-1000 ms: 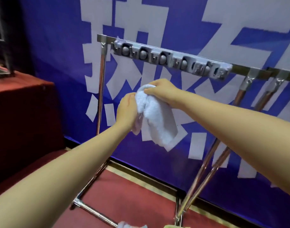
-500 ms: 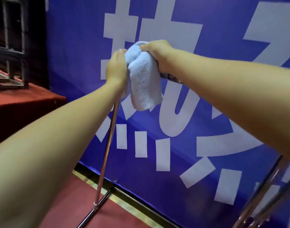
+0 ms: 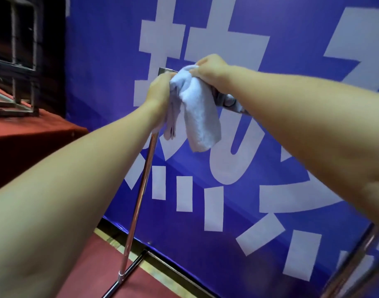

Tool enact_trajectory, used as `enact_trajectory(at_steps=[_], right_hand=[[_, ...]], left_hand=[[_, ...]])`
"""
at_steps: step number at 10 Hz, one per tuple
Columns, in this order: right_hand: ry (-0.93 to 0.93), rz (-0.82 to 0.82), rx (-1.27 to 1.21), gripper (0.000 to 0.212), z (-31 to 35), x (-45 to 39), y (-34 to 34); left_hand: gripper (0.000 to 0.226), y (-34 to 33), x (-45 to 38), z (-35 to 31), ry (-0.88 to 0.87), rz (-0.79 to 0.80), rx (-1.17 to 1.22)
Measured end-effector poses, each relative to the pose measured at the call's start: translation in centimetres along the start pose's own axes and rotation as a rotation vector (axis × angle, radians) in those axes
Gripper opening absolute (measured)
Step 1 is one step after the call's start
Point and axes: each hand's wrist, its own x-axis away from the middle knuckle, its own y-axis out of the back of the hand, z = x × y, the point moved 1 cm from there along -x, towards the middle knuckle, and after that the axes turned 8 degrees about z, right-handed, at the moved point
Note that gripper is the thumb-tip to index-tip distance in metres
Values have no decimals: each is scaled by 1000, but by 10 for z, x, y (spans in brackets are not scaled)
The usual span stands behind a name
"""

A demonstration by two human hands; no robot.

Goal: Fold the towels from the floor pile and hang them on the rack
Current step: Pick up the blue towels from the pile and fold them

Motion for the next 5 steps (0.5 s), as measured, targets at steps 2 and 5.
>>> enact_trajectory(at_steps=[2, 5], right_hand=[[103, -89, 216, 25, -16, -11, -8], [150, 48, 224, 16, -3, 15, -9]], left_hand=[[21, 2, 1, 1, 9, 56, -110], [41, 4, 14, -6, 139, -3, -242]])
